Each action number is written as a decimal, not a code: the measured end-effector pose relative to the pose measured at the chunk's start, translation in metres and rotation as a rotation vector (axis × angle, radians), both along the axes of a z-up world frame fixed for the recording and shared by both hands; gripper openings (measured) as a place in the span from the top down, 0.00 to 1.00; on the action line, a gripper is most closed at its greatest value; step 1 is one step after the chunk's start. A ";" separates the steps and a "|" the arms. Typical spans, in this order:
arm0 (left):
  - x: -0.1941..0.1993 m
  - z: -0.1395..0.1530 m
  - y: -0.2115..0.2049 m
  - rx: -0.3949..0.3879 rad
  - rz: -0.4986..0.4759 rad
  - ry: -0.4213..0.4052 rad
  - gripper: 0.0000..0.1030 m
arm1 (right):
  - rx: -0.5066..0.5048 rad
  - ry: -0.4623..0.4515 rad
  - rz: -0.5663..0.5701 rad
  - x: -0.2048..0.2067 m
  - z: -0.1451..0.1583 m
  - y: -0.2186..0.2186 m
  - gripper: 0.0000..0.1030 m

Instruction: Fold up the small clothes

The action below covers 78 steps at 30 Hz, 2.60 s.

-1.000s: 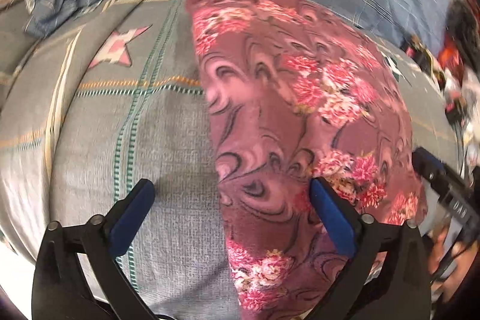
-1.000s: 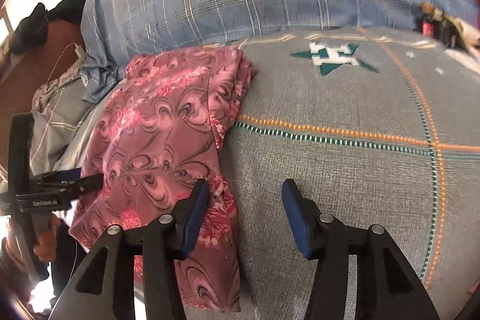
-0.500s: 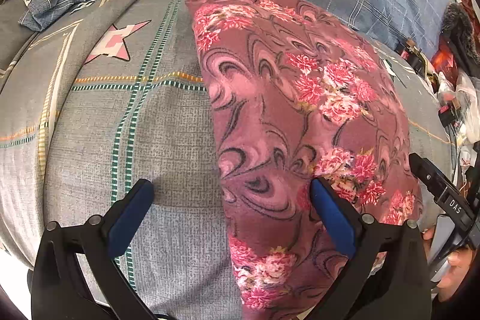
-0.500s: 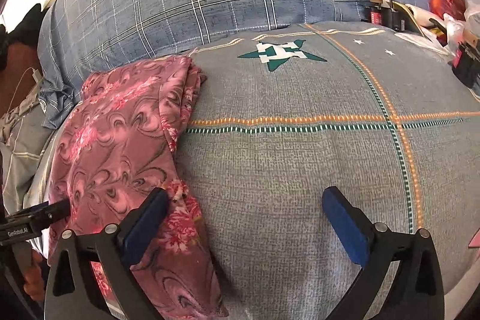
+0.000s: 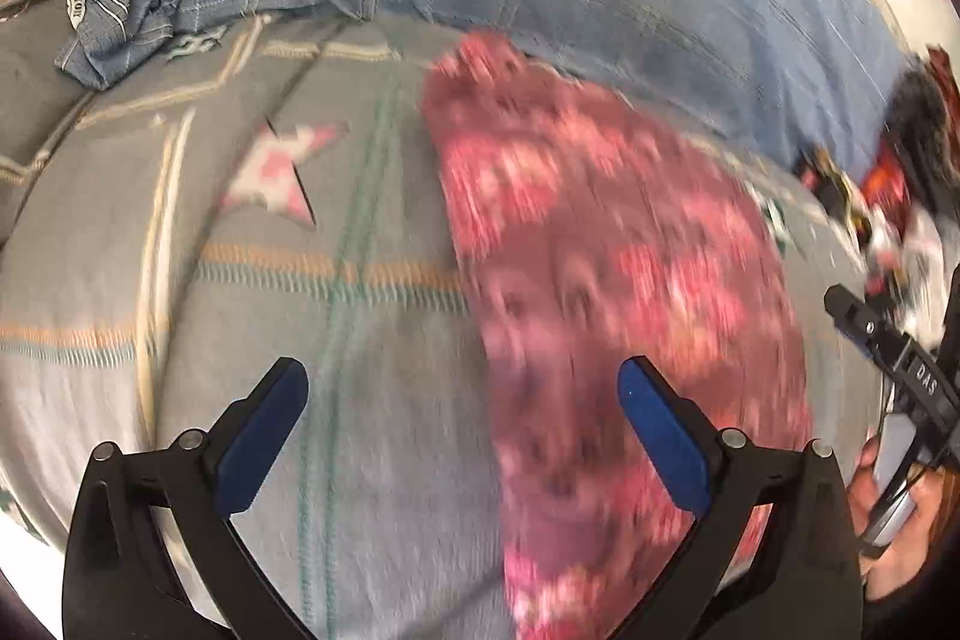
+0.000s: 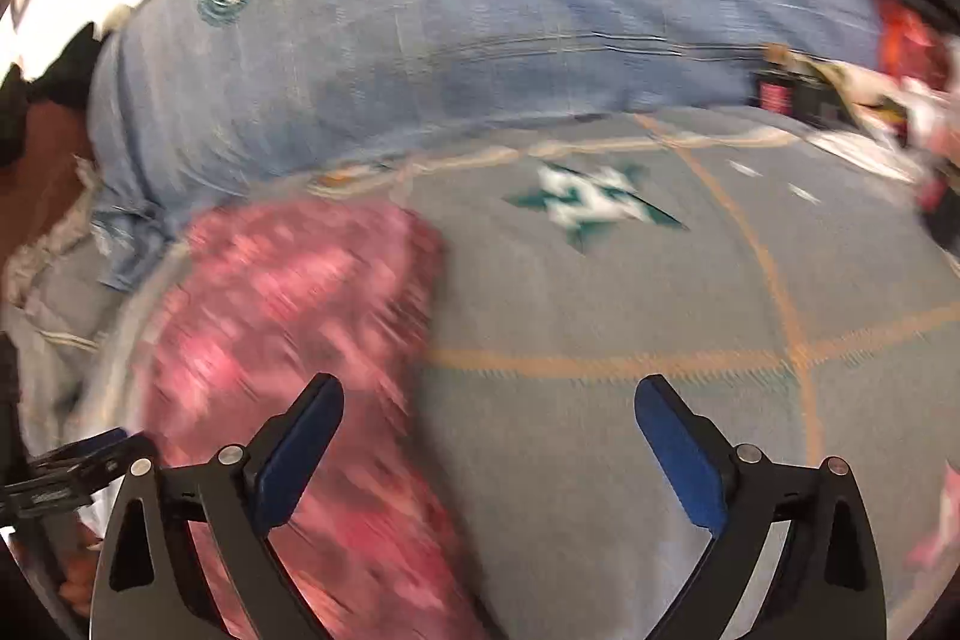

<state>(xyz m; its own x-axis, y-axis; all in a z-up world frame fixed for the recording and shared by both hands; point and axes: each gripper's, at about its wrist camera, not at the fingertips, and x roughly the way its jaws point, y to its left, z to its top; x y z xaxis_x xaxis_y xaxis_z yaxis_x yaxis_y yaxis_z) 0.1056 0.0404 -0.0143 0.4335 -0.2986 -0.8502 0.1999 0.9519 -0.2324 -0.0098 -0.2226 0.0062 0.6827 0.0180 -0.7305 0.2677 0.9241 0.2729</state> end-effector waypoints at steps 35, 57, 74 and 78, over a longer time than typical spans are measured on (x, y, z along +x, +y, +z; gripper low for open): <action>-0.018 -0.009 -0.029 -0.258 -0.181 0.165 0.75 | 0.300 -0.005 0.168 -0.032 -0.042 0.005 0.78; 0.001 0.037 -0.019 -0.076 -0.130 -0.051 0.17 | 0.134 -0.118 0.118 -0.018 0.009 0.030 0.58; 0.064 -0.011 -0.036 0.017 -0.057 0.078 0.09 | 0.170 0.016 0.102 0.070 -0.018 0.019 0.90; 0.068 -0.019 -0.042 0.065 -0.054 0.056 0.03 | 0.054 0.067 0.113 0.078 -0.033 0.030 0.92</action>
<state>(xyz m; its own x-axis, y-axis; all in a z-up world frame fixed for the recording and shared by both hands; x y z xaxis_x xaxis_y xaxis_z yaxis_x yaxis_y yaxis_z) 0.1731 -0.0018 -0.0336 0.3693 -0.2637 -0.8911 0.2400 0.9534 -0.1827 0.0683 -0.1929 -0.0265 0.6240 0.1322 -0.7701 0.1822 0.9338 0.3079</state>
